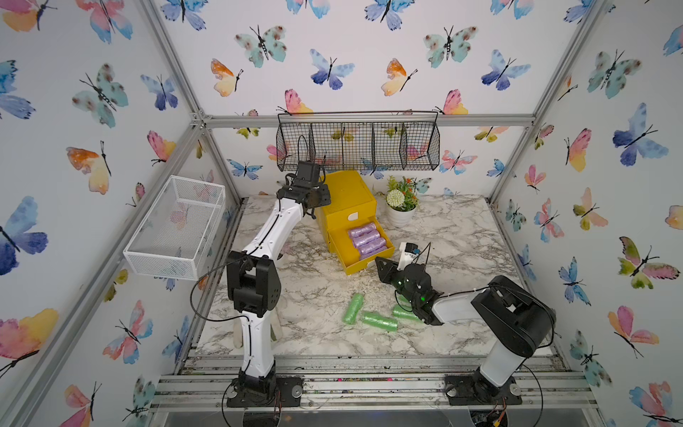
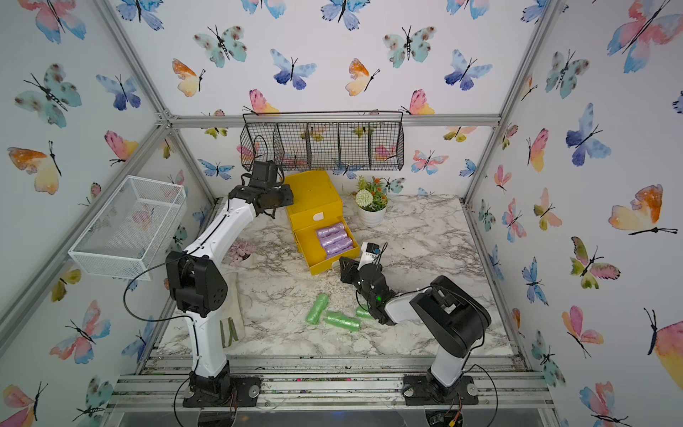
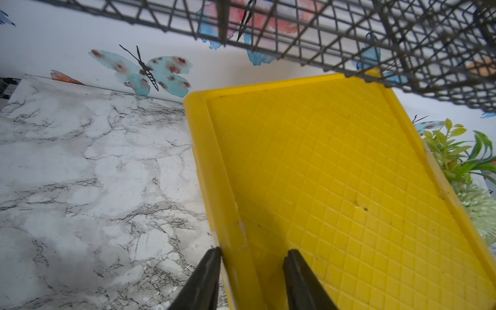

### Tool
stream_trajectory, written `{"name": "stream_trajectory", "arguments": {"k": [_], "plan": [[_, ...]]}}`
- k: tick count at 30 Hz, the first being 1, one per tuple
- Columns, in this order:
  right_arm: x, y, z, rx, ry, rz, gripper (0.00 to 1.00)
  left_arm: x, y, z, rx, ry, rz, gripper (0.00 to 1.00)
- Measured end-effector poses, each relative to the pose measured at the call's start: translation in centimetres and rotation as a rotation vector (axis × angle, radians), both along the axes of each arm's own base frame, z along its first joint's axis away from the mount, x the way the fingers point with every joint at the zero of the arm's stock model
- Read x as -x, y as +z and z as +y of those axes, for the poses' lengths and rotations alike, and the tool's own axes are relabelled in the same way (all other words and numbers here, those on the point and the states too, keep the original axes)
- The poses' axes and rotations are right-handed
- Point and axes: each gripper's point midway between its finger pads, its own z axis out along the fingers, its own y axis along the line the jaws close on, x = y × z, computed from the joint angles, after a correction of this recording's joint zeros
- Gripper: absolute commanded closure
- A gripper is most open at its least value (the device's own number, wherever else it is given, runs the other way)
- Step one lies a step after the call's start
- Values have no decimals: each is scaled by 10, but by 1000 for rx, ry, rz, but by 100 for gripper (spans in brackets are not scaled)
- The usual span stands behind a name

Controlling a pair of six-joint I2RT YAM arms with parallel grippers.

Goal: Sort the rolls of trash bags by color and place them into the drawer
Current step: Close the drawer in the storage box.

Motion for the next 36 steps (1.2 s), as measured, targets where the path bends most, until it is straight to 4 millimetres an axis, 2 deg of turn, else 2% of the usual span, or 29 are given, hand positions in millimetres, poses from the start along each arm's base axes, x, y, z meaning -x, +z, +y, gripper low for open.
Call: {"name": "stream_trajectory", "arguments": {"k": [6, 21, 36], "plan": [[-11, -1, 10, 5, -7, -16, 78, -1, 1, 0, 7, 0, -3, 57], [-55, 14, 36, 12, -55, -91, 75, -3, 1, 5, 12, 11, -5, 58], [-98, 17, 45, -12, -96, -112, 74, -3, 1, 4, 14, 7, -4, 58]]}}
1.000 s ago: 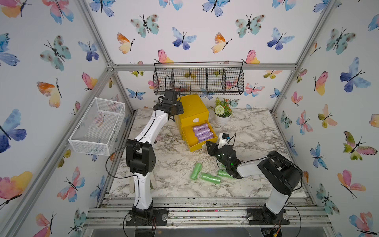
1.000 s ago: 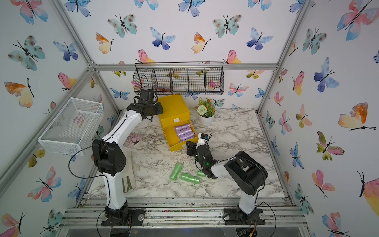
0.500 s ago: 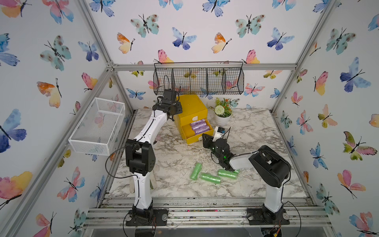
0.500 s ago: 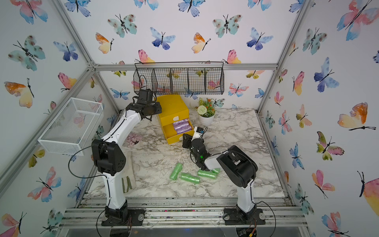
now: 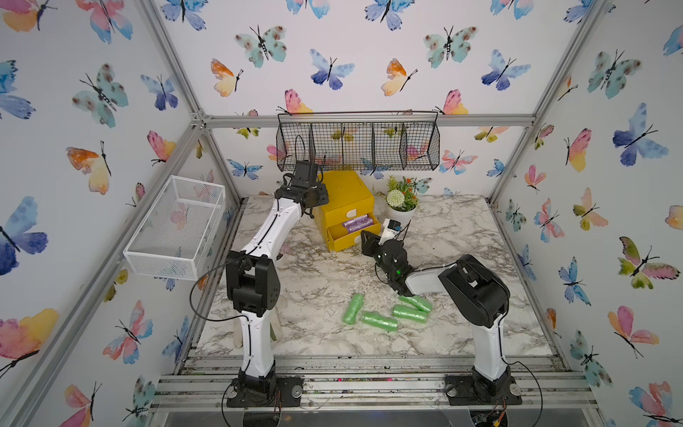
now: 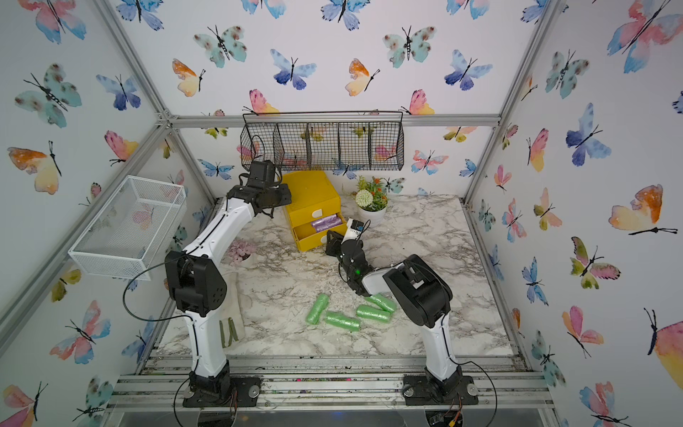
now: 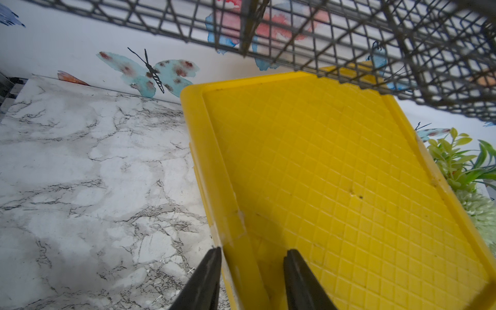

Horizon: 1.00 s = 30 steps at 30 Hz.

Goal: Sort the rolls of trash bags by color and place them into the drawer
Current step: Close the drawer in the storage box.

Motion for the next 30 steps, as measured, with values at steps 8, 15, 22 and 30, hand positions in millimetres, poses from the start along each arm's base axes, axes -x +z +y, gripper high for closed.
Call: {"name": "stream_trajectory", "arguments": {"k": [8, 15, 22, 30], "plan": [[-17, 0, 10, -26, -7, 6, 74, 0, 0, 0, 1, 0, 1, 58], [-27, 0, 16, -56, -16, 12, 74, 0, 0, -1, 3, -5, 2, 58], [-36, -1, 20, -89, -32, 16, 74, 0, 0, -1, 4, -5, 3, 58], [-45, -1, 24, -127, -50, 20, 74, 1, 0, -1, 5, -6, 3, 58]]}}
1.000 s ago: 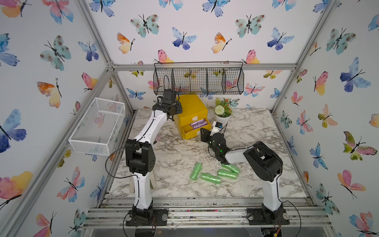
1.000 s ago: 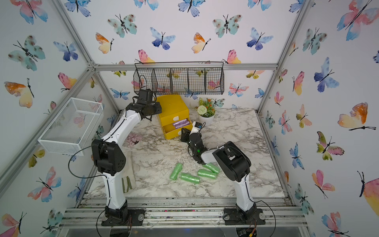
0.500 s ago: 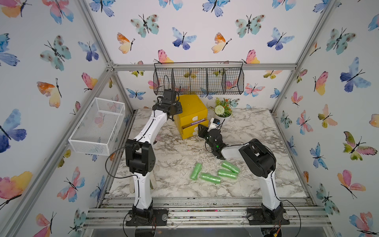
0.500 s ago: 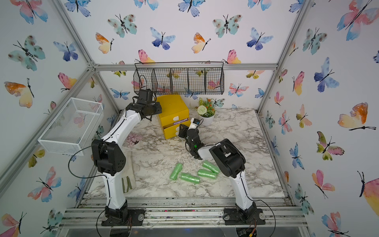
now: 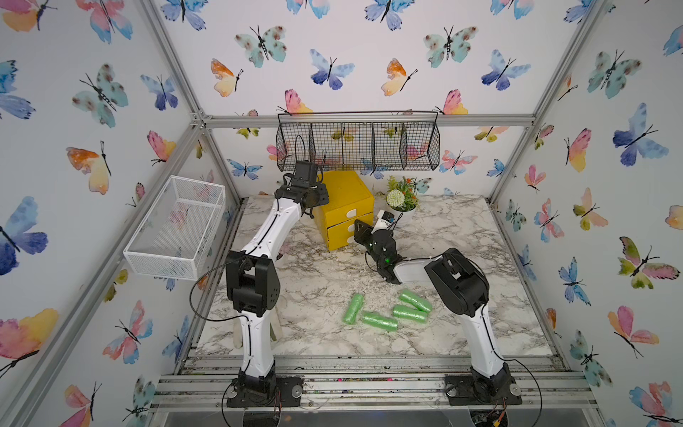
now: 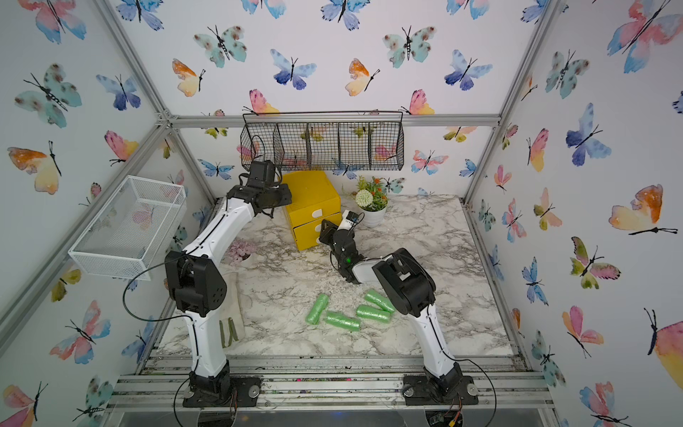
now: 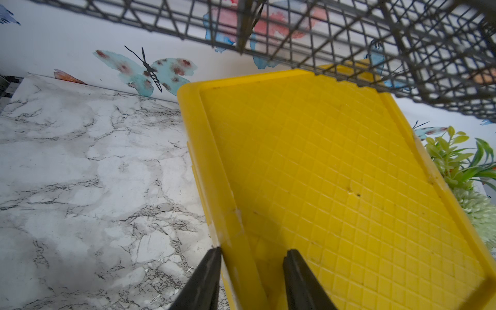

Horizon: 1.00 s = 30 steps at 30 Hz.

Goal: Sort the rolls of trash bags by color and place them into the drawer
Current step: Close the drawer in the storage box.

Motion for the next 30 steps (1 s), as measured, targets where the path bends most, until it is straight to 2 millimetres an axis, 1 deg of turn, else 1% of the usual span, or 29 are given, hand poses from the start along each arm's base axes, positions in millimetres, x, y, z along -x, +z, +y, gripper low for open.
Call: {"name": "stream_trajectory", "arguments": {"k": [8, 13, 17, 20, 23, 28, 30], "plan": [[-5, 0, 1, -18, -21, 2, 72, 0, 0, 0, 0, 0, -1, 58], [-5, -2, -1, -18, -28, 7, 67, 0, -1, 0, 0, 0, -1, 57], [4, -6, -11, 8, -31, 14, 64, 0, 0, 0, 0, 0, -1, 55], [20, -8, -24, 49, -29, 34, 61, 1, -1, 0, 1, -1, 0, 53], [37, 7, -39, 70, -27, 29, 60, 4, -1, 0, 2, -6, 8, 51], [69, 56, -66, 73, -27, -20, 59, 8, 0, 0, -1, -17, 17, 49], [82, 76, -78, 84, -32, -36, 57, 10, 2, 0, -5, -21, 20, 48]]}}
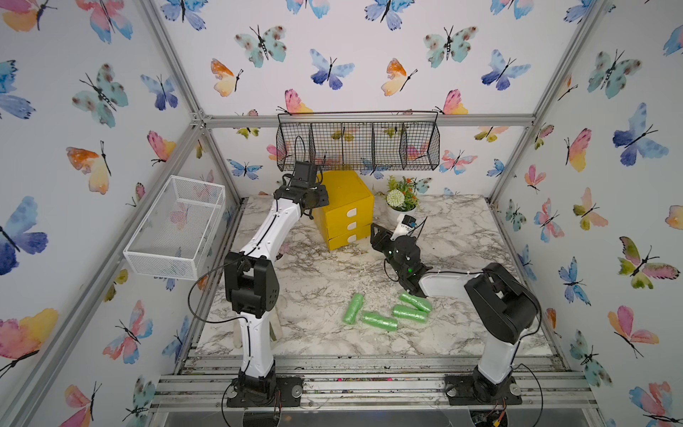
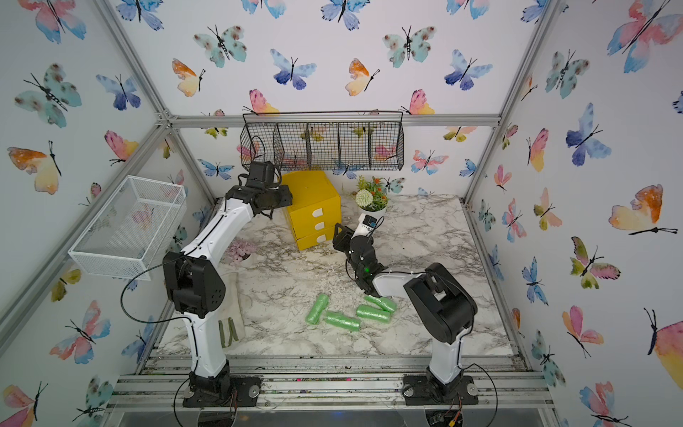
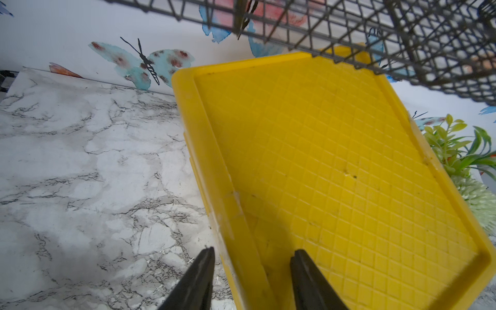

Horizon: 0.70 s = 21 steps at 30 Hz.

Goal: Sort the rolls of trash bags by color and place them into the drawer
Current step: Close the drawer in the storage box.

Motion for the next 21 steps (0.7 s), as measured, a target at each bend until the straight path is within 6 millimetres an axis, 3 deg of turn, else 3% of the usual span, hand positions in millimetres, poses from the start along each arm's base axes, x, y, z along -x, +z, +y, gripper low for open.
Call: {"name": "stream_trajectory", "arguments": {"k": [5, 10, 18, 21], "plan": [[23, 29, -24, 50, -18, 27, 55, 17, 5, 4, -19, -11, 28, 47], [41, 34, -46, 98, -54, 101, 59, 43, 33, 10, -10, -24, -10, 45], [73, 26, -80, 37, -93, 212, 59, 128, 114, 38, 42, -22, -241, 42], [79, 26, -80, 12, -78, 243, 58, 159, 120, 56, 45, 11, -296, 42]]}}
